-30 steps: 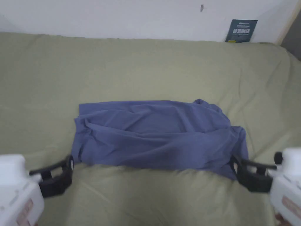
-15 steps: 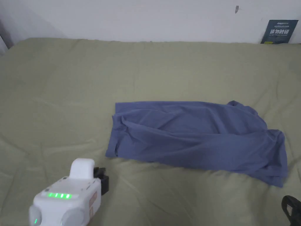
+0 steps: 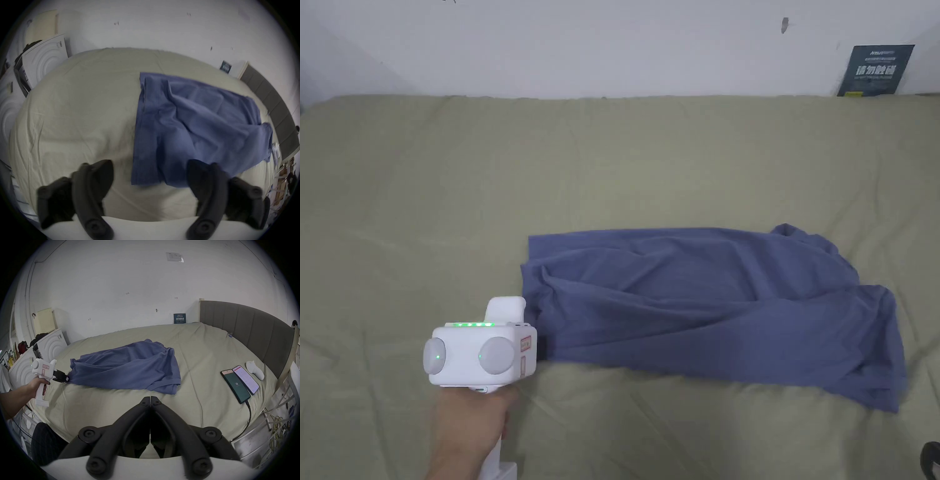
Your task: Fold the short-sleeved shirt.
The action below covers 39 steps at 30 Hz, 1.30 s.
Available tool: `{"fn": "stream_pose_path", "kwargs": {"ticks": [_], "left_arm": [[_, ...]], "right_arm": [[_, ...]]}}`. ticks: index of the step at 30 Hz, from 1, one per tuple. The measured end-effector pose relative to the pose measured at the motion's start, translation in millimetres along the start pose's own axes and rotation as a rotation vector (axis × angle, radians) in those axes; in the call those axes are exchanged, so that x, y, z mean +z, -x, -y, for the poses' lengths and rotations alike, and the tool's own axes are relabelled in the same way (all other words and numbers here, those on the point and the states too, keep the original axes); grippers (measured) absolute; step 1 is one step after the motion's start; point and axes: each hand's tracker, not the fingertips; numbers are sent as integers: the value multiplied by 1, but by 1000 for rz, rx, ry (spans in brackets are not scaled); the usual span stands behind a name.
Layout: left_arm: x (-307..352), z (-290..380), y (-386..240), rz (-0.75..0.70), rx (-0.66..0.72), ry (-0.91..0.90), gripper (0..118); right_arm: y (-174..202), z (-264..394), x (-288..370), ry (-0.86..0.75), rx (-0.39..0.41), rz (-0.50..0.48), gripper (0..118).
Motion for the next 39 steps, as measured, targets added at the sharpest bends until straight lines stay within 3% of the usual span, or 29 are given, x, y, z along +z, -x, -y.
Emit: {"fn": "stream_pose_path", "kwargs": {"ticks": [2, 5, 7, 8, 9, 10, 11, 12, 15, 18, 19, 20, 21, 22, 23, 24, 26, 27, 34, 39], "left_arm": [[1, 2, -3, -55, -14, -28, 9], [9, 2, 9, -3, 82, -45, 9], [21, 0, 11, 4, 75, -66, 9], [25, 0, 9, 5, 69, -75, 9], [29, 0, 7, 8, 61, -80, 9], [32, -1, 5, 5, 50, -89, 9], [42, -2, -2, 8, 52, -92, 9], [44, -2, -4, 12, 56, -97, 9], [47, -2, -7, 17, 66, -92, 9], [48, -1, -8, 15, 65, -84, 9], [44, -2, -5, 16, 67, -80, 9], [43, -2, -4, 21, 66, -76, 9], [43, -2, -4, 25, 62, -68, 9], [42, -1, -5, 30, 55, -58, 9], [39, -1, -4, 22, 45, -59, 9], [38, 0, -3, 19, 39, -58, 9], [36, -1, 0, 38, 51, -45, 9], [33, 0, 1, 62, 53, -30, 9], [82, -2, 13, 136, 96, -104, 9], [130, 9, 13, 156, 71, -155, 9]], "right_arm": [[-2, -3, -3, 4, 2, 4, 0], [-4, -12, -16, 20, 18, -1, 0], [-12, -22, -42, 67, 48, 28, 3], [-17, -26, -57, 102, 56, 55, 20], [-22, -32, -78, 158, 50, 82, 57], [-29, -37, -99, 226, 42, 83, 110], [-36, -38, -115, 239, 33, 58, 118], [-42, -41, -134, 189, 36, 65, 118], [-50, -47, -190, 312, 40, 82, 118], [-58, -45, -197, 347, 16, 80, 117], [-62, -43, -201, 370, -28, 56, 110], [-66, -40, -209, 414, -68, 8, 85], [-68, -37, -214, 482, -98, -21, 71], [-60, -35, -210, 437, 11, 144, 59], [-56, -36, -202, 363, 49, 72, 29], [-49, -39, -193, 344, 82, 40, 7], [-39, -41, -185, 314, 143, 91, 7], [-38, -44, -181, 300, 144, 72, 7], [-39, -93, -140, 262, 25, -26, 7], [-38, -115, -95, 256, 37, -61, 7]]}}
